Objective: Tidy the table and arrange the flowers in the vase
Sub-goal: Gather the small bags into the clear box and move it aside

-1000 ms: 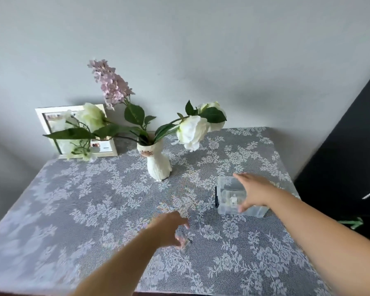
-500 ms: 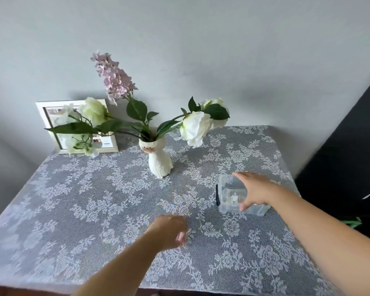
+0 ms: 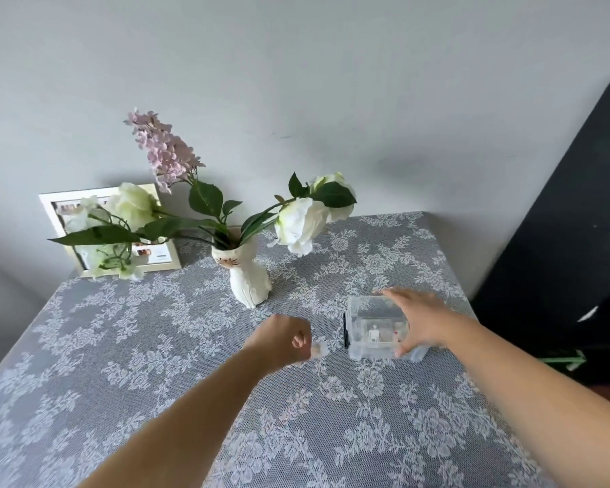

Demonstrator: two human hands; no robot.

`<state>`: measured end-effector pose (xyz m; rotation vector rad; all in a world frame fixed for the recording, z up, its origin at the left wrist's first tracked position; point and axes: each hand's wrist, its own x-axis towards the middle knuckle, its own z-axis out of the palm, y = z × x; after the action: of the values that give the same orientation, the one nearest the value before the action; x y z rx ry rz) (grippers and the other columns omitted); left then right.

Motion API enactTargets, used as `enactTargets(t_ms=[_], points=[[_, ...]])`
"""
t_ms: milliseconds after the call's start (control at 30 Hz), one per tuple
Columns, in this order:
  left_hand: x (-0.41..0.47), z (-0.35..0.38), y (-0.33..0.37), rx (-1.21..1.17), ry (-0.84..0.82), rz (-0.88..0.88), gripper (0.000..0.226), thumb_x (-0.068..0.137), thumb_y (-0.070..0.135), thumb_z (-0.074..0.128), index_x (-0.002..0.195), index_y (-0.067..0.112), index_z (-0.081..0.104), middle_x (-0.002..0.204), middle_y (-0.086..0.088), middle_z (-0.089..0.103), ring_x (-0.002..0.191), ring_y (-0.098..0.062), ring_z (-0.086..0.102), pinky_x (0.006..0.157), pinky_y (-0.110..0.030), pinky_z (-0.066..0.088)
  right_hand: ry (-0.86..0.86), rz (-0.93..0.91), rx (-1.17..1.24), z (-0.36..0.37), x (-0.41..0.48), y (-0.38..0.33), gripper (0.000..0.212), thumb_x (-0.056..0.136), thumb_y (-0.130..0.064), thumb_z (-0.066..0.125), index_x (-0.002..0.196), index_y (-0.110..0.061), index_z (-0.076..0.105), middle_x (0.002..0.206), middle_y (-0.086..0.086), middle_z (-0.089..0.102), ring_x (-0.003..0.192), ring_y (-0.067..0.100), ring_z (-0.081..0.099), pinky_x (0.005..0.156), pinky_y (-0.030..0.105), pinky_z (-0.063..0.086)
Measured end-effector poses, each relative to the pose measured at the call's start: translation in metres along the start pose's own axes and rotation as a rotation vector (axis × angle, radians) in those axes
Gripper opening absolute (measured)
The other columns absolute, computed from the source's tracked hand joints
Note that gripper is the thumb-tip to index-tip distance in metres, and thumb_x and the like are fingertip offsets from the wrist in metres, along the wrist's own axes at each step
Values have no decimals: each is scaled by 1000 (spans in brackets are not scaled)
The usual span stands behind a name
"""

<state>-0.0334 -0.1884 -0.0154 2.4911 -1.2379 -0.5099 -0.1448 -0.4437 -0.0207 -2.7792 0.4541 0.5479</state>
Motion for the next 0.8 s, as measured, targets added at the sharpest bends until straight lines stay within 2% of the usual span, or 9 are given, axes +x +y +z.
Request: enactTargets(t_ms=[133,433,633,800], points=[[33,-15,31,-94,27,69,8,85,13,59,91,11,64,95,-1,70,85,-10,67,81,-20,55,-12,43,72,-2,-10,12,132,52,-40,84,146,-30,-8,157,0,2,143,24,4,116,49,9],[94,3,72,-91,9,119,11,88,15,57,95,10,64,99,-4,70,83,-9,61,82,-21,51,10,10,87,-4,-18,20,121,59,-27,82,147,-25,0,155,-2,12,141,20,16,113,41,16],[105,31,75,-17,-50,84,13,88,17,57,97,13,66,101,-4,71,89,-14,66,84,-33,55,15,-3,147,-4,-13,23,121,56,-23,85,147,-26,6,155,-4,16,139,21,22,113,44,22],[104,41,75,-19,-2,62,15,87,19,58,102,18,63,102,1,69,89,-11,64,80,-28,54,25,-8,153,-1,-14,26,120,56,-25,85,147,-28,7,155,-4,16,139,21,23,112,45,22]])
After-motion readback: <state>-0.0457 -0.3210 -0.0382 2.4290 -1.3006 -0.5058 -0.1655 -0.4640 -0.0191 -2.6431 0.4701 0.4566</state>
